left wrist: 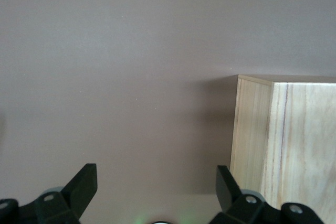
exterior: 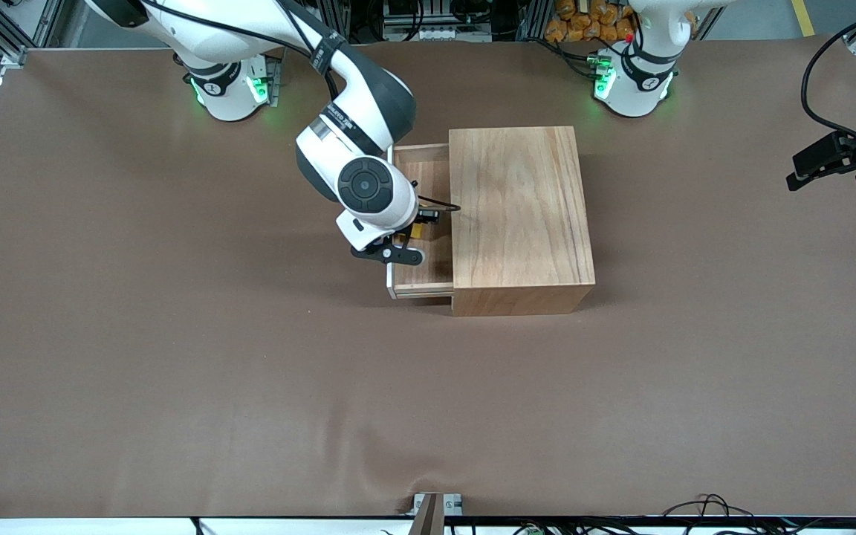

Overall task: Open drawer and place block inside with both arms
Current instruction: 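Lower the cube into the drawer and open the right gripper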

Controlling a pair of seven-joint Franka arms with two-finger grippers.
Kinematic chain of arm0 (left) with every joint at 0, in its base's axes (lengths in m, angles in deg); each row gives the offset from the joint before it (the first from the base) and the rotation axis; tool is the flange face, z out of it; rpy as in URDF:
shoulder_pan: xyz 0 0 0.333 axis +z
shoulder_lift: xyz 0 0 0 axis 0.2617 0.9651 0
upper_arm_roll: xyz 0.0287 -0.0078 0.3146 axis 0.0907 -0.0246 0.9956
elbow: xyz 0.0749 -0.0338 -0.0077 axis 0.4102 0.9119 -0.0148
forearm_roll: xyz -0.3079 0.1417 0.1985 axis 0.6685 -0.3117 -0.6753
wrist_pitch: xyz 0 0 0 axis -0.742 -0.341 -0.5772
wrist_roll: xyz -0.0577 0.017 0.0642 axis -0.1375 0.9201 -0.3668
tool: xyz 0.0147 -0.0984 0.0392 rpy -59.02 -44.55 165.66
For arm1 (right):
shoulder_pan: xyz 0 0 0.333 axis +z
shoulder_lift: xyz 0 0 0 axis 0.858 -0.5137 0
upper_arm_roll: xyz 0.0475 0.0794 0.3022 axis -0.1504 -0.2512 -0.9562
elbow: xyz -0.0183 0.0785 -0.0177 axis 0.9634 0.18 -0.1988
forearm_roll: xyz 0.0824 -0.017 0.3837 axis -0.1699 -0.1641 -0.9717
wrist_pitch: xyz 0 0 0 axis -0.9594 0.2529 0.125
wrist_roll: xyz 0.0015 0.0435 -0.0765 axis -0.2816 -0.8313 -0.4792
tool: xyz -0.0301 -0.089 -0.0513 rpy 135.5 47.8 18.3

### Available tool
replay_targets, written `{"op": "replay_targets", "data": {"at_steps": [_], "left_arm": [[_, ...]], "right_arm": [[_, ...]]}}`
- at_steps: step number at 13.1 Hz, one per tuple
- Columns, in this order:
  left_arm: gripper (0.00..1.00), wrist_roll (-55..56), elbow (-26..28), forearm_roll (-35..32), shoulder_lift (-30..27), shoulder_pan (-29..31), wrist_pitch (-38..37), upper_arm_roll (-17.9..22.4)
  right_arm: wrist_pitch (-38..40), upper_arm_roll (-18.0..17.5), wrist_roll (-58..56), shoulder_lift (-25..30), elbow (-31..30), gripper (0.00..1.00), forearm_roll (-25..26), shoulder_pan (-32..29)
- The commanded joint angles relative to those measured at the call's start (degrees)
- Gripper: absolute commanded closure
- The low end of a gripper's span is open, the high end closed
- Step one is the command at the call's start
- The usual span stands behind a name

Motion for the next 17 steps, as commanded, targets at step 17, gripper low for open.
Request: {"op": "replay_targets", "data": {"at_steps": [17], "left_arm": [[0.00, 0.34, 1.12, 0.91, -2.15, 1.49, -1.75, -1.14]], "right_arm": [[18.97, -0.36, -19.73, 11.29, 17.26, 0.00, 13.83, -29.00]]}}
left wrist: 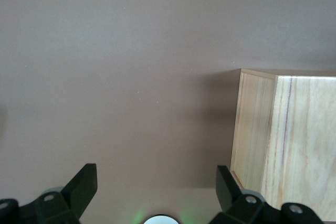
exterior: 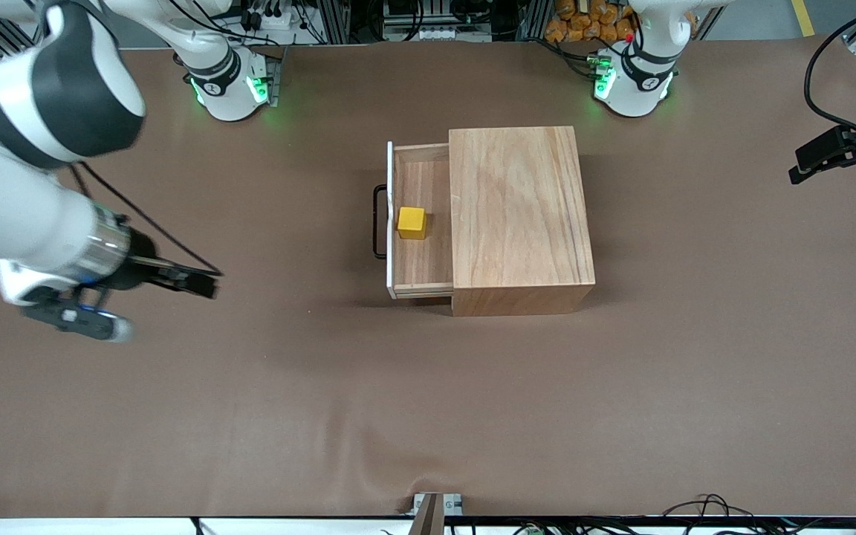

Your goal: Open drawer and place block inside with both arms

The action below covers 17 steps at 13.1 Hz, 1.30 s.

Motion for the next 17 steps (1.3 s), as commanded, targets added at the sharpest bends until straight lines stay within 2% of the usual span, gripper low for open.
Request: {"op": "replay_targets", "data": {"at_steps": [1, 2, 3, 7, 8, 9, 10, 11, 12, 13, 17], "left_arm": [[0.00, 0.17, 0.58, 0.90, -1.40, 0.68, -0.45, -0.67], [0.00, 0.17, 0.58, 0.90, -1.57, 0.68, -0.45, -0.67], [0.00, 0.26, 0.67, 0.82, -2.18, 0.68, -0.36, -0.84], [0.00, 0.35, 0.84, 0.82, -2.98, 0.68, 0.08, -1.99], [0.00, 0.35, 1.28, 0.82, -3.15, 0.68, 0.17, -2.07], [0.00, 0.35, 1.81, 0.82, -3.77, 0.68, 0.69, -2.25], [0.00, 0.35, 2.07, 0.82, -4.12, 0.77, 0.87, -2.43], [0.00, 0.35, 2.51, 0.82, -4.47, 0.77, 0.87, -2.60], [0.00, 0.35, 2.51, 0.90, -4.47, 0.77, 0.87, -2.69], [0.00, 0.35, 2.51, 0.90, -4.47, 0.77, 0.79, -2.69], [0.00, 0.44, 2.16, 0.90, -4.39, 0.77, 0.35, -2.60]], "right_arm": [[1.96, -1.46, -2.97, 4.80, -1.05, 0.00, 2.25, -3.87], [6.32, -0.68, -12.47, 8.04, -1.22, 0.00, 2.24, -5.62], [8.63, 0.02, -17.18, 10.08, -1.66, 0.00, 2.24, -6.94], [9.09, 6.78, -22.67, 16.94, -7.62, 0.00, 1.11, -6.78], [8.57, 9.84, -23.11, 18.87, -9.99, 0.00, -1.60, -6.26], [7.26, 14.92, -25.38, 21.32, -12.71, 0.00, -5.63, -5.03], [6.11, 20.19, -29.49, 23.96, -16.04, 0.00, -7.06, -1.71], [4.10, 23.12, -31.18, 26.25, -19.99, 0.00, -7.16, 0.49], [1.56, 23.23, -31.20, 28.44, -24.29, 0.00, -7.16, 0.60], [0.83, 23.23, -31.20, 29.25, -25.55, 0.00, -6.90, 0.87], [1.35, 21.13, -31.37, 29.08, -24.52, 0.00, -3.47, 0.87]]}}
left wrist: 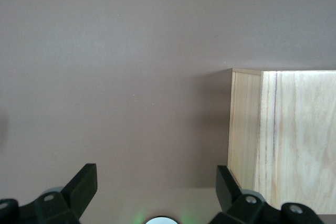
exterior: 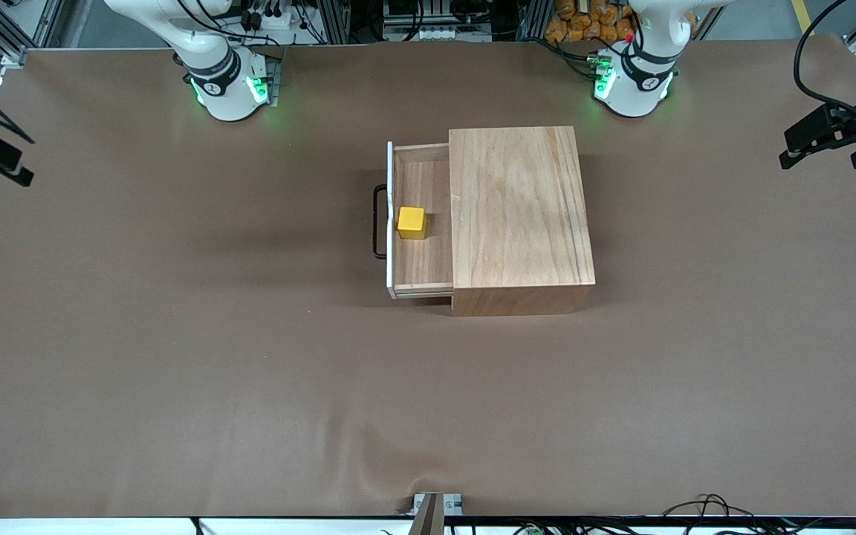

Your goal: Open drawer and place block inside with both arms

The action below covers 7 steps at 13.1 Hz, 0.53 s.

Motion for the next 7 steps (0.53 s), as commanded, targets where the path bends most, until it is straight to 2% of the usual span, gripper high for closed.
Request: {"op": "replay_targets", "data": {"at_steps": [1, 3, 7], "left_arm": [[0.00, 0.35, 1.29, 0.90, -1.67, 0.87, -0.05, -0.43], [0.00, 0.18, 1.12, 0.99, -1.67, 0.87, -0.14, -0.43], [0.00, -0.08, -0.38, 0.99, -1.06, 0.87, -0.14, -0.43]], "right_arm": [[-0.57, -0.48, -0.12, 1.92, -1.74, 0.00, 2.02, 0.40], [0.23, -0.66, -0.12, 1.92, -1.82, 0.00, 3.60, 0.66], [0.40, -1.01, 0.32, 1.92, -1.83, 0.00, 3.43, 0.66]]}}
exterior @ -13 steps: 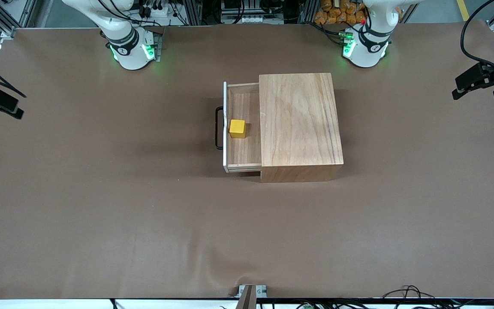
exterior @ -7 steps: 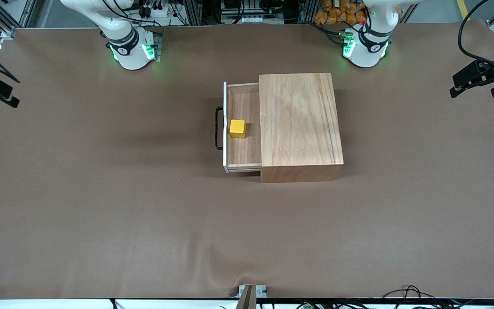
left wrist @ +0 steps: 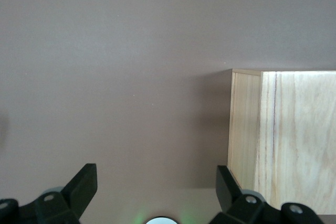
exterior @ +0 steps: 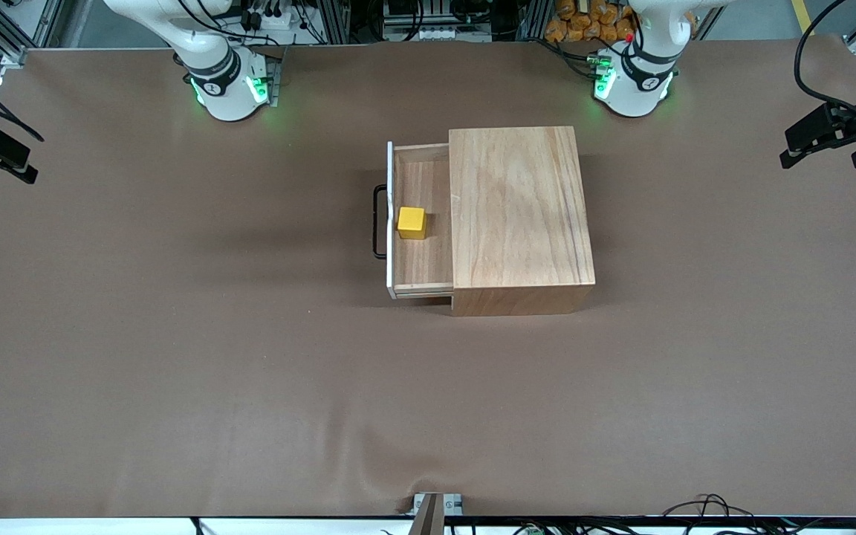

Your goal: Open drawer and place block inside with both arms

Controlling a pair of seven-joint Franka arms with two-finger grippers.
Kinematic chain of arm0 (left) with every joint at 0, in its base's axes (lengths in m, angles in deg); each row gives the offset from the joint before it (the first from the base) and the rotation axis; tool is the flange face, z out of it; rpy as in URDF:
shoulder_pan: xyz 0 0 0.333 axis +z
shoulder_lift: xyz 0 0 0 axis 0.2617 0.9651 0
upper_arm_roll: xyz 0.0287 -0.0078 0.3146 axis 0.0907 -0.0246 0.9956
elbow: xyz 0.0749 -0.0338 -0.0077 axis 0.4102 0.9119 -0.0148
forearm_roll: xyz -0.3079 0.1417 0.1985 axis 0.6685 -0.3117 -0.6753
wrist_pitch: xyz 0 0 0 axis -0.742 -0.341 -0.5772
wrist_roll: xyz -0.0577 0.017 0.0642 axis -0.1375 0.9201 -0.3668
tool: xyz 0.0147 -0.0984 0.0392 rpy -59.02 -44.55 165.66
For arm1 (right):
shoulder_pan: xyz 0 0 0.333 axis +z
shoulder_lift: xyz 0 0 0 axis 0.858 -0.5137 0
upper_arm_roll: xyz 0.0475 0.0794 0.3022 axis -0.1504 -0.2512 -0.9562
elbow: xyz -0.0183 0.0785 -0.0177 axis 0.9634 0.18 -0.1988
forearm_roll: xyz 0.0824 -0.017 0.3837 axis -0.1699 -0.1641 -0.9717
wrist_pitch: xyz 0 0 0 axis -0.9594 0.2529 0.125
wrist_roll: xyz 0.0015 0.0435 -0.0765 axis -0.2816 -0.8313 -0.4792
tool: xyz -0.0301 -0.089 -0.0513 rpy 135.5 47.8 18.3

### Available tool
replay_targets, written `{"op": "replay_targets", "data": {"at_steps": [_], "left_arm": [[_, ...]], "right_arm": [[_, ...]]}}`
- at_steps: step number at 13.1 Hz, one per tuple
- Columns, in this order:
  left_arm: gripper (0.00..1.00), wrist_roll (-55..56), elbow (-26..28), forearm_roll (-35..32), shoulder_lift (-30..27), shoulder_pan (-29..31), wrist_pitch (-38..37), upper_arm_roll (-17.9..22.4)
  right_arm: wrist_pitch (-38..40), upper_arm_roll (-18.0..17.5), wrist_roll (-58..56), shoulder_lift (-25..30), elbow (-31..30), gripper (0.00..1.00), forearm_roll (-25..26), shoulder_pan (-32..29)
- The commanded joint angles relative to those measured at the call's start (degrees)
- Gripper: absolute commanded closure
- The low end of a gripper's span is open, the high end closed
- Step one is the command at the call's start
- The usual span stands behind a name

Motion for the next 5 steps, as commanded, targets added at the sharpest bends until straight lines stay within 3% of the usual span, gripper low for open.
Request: {"op": "replay_targets", "data": {"at_steps": [1, 5], "left_arm": [[0.00, -0.10, -0.09, 0.90, -0.99, 0.86, -0.14, -0.26], [0.00, -0.10, -0.01, 0.90, -0.99, 0.86, -0.23, -0.09]], "right_arm": [[-0.01, -0.27, 0.32, 1.76, -1.62, 0.00, 0.52, 0.33], [-0.10, -0.27, 0.41, 1.76, -1.62, 0.00, -1.15, 0.16]]}}
